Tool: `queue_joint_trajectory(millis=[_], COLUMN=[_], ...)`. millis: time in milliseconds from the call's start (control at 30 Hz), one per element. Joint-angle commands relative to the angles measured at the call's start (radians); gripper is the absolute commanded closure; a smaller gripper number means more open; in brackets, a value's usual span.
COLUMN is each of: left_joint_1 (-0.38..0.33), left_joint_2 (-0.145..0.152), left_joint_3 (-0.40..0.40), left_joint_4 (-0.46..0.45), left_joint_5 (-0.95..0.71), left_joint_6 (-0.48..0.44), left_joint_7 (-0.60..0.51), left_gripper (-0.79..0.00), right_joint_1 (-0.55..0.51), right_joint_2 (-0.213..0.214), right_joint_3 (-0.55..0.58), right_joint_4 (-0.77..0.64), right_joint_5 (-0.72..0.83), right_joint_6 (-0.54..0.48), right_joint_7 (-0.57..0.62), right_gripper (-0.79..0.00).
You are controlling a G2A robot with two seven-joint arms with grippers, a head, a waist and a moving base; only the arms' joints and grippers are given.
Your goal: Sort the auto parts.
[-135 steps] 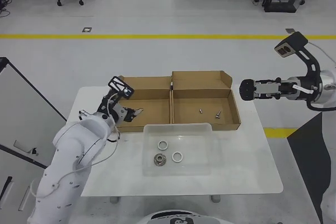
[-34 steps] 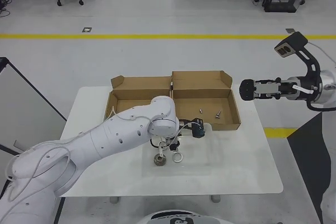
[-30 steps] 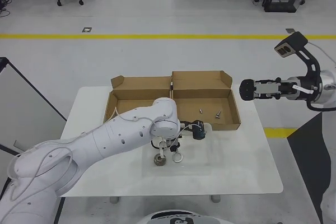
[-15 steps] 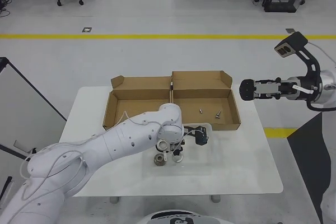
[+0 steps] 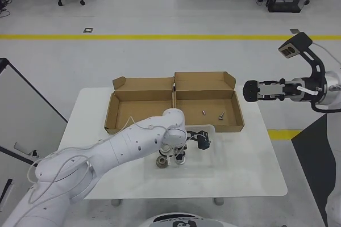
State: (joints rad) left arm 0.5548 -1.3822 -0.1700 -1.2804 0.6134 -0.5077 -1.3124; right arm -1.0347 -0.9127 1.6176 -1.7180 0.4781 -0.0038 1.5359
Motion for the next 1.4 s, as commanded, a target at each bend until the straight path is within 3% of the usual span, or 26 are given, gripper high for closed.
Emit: queue_joint_trajectory(millis=[0,1167,1267,1367], left_joint_1=[0.001,0.005,0.012,0.017], left_joint_2=[-0.002,-0.013,-0.017,-0.022], left_joint_3=[0.000,0.000,0.000,0.000], left_joint_4=[0.004,0.057,0.065,0.075], left_joint_5=[0.002,0.016,0.021,0.025], left_joint_6=[0.001,-0.009,-0.012,-0.015], left_joint_7=[-0.001,0.009,0.012,0.015], left_gripper=[-0.339,-0.329,-0.314,-0.215], right_joint_1=[0.000,0.000,0.000,0.000], right_joint_2=[0.000,0.000,0.000,0.000], right_joint_3=[0.000,0.000,0.000,0.000], right_joint_4=[0.000,0.000,0.000,0.000], right_joint_5=[0.000,0.000,0.000,0.000], right_joint_6=[0.000,0.000,0.000,0.000], right_joint_7=[0.000,0.000,0.000,0.000], right_gripper=[-0.785,-0.785,-0.785,-0.785])
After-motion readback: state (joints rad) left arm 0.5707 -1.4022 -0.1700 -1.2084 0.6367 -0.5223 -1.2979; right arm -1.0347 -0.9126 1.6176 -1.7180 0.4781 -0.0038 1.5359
